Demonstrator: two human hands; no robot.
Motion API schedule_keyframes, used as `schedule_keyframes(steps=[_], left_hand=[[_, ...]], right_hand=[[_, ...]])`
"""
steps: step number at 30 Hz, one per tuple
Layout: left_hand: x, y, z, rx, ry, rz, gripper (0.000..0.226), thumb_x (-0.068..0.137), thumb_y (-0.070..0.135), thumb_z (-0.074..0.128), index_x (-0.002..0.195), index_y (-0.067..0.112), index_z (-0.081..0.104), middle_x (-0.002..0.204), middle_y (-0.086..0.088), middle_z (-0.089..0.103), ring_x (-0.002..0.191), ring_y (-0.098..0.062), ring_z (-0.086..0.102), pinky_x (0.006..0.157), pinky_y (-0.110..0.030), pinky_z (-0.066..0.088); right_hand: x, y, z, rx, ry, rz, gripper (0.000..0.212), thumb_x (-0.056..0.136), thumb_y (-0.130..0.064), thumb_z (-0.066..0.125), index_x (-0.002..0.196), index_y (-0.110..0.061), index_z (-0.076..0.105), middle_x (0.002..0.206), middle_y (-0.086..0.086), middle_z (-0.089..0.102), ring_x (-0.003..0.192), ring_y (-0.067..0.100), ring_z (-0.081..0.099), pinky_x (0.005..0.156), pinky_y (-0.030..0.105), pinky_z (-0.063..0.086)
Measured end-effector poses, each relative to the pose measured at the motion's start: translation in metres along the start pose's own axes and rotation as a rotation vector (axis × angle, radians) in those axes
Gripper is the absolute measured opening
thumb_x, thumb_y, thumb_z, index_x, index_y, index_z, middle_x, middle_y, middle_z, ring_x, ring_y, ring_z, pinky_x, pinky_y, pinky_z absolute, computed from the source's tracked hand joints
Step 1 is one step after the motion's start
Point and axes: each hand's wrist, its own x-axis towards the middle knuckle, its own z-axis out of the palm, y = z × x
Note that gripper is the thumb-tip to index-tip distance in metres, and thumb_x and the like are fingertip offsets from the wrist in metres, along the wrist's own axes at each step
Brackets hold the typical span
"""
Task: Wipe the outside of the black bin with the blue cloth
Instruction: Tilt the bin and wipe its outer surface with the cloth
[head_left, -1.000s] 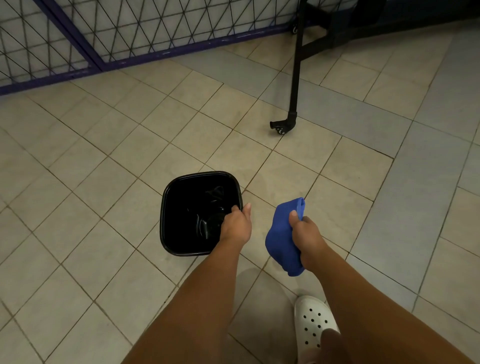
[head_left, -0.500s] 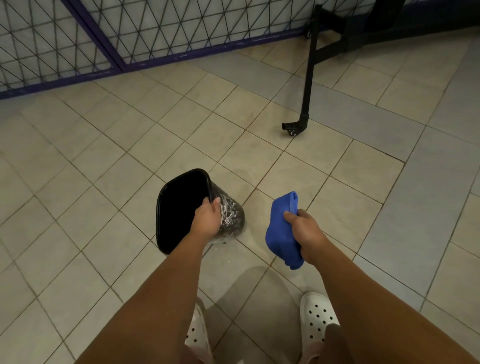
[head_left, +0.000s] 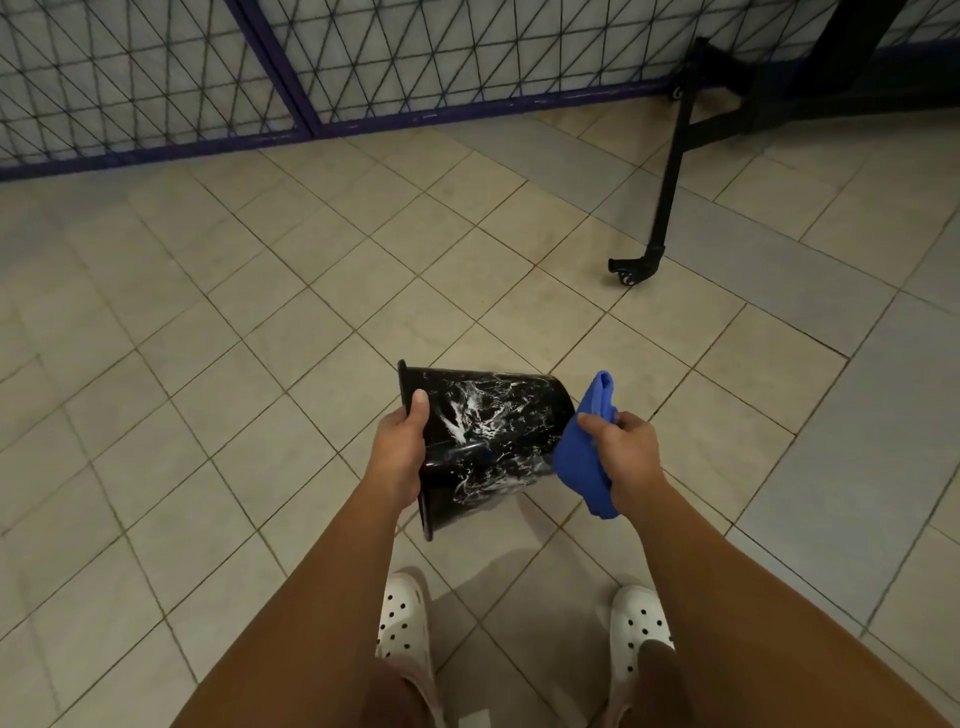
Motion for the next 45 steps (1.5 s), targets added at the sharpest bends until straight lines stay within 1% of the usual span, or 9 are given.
schedule_keyframes(steps=[8,16,19,23,27,31,38,41,45], left_hand=[[-0.041,0.011,-0.037,-0.176,-0.008,-0.036,0.049,0.096,0.05,0.052,0.114,0.006,0.067,0.105,-0.017,0.076,0.101,-0.038,0.071,0.093,-0.055,0.053],[-0.056,0.034,-0.047,-0.365,-0.175,-0.076,0.059,0.093,0.054,0.05,0.132,0.01,0.058,0.121,-0.019,0.07,0.11,-0.041,0.068,0.089,-0.054,0.055],[-0.055,0.035,-0.045,-0.377,-0.209,-0.052,0.06,0.091,0.053,0.051,0.133,0.011,0.057,0.122,-0.019,0.07,0.111,-0.04,0.067,0.088,-0.053,0.055],[-0.051,0.037,-0.038,-0.314,-0.238,-0.005,0.057,0.092,0.05,0.051,0.134,0.012,0.056,0.119,-0.017,0.071,0.109,-0.036,0.069,0.085,-0.049,0.056],[-0.047,0.043,-0.032,-0.272,-0.229,0.036,0.056,0.088,0.048,0.055,0.13,0.011,0.058,0.115,-0.015,0.073,0.105,-0.034,0.071,0.082,-0.045,0.056],[-0.041,0.045,-0.028,-0.272,-0.231,0.038,0.062,0.085,0.052,0.055,0.13,0.009,0.059,0.116,-0.015,0.073,0.105,-0.034,0.071,0.086,-0.046,0.056],[-0.032,0.042,-0.028,-0.322,-0.241,0.006,0.061,0.094,0.054,0.048,0.136,0.01,0.056,0.124,-0.018,0.069,0.111,-0.038,0.068,0.09,-0.052,0.055],[-0.035,0.043,-0.023,-0.315,-0.247,0.003,0.063,0.091,0.054,0.049,0.136,0.01,0.055,0.123,-0.018,0.07,0.11,-0.037,0.069,0.086,-0.05,0.057],[-0.036,0.044,-0.022,-0.3,-0.221,-0.004,0.055,0.097,0.047,0.049,0.133,0.007,0.057,0.118,-0.018,0.072,0.103,-0.035,0.072,0.071,-0.044,0.061]], right_hand=[[-0.033,-0.023,0.013,-0.119,-0.023,-0.2,0.019,0.082,-0.017,0.057,0.078,-0.008,0.042,0.067,0.01,0.033,0.062,0.021,0.03,0.055,0.033,0.023],[-0.062,-0.049,-0.007,-0.18,0.109,-0.591,0.03,0.077,0.002,0.056,0.064,-0.014,0.034,0.059,-0.001,0.034,0.052,0.012,0.03,0.045,0.015,0.029],[-0.062,-0.043,-0.007,-0.227,0.059,-0.652,0.029,0.075,0.005,0.059,0.088,-0.016,0.045,0.077,0.0,0.052,0.064,0.015,0.049,0.056,0.026,0.045],[-0.052,-0.033,-0.005,-0.207,-0.043,-0.518,0.07,0.072,0.003,0.068,0.128,-0.022,0.036,0.094,0.001,0.059,0.079,0.018,0.061,0.068,0.029,0.051],[-0.041,-0.026,-0.004,-0.182,-0.096,-0.472,0.034,0.076,-0.017,0.076,0.106,-0.014,0.061,0.092,0.003,0.066,0.081,0.018,0.063,0.072,0.03,0.052],[-0.029,-0.02,0.002,-0.193,0.019,-0.516,0.019,0.087,-0.026,0.063,0.084,-0.008,0.058,0.083,0.016,0.059,0.071,0.021,0.053,0.066,0.037,0.045],[-0.029,-0.007,0.004,-0.378,-0.015,-0.687,0.052,0.095,-0.016,0.05,0.144,-0.015,0.032,0.13,-0.008,0.049,0.102,0.014,0.057,0.092,0.026,0.044],[-0.027,0.005,0.006,-0.546,-0.04,-0.833,0.047,0.096,-0.011,0.047,0.141,-0.009,0.033,0.147,0.003,0.033,0.138,0.02,0.029,0.11,0.03,0.03],[-0.022,0.011,0.006,-0.748,-0.034,-0.961,0.041,0.092,-0.003,0.051,0.133,-0.007,0.042,0.152,0.0,0.016,0.143,0.02,0.006,0.115,0.042,0.018]])
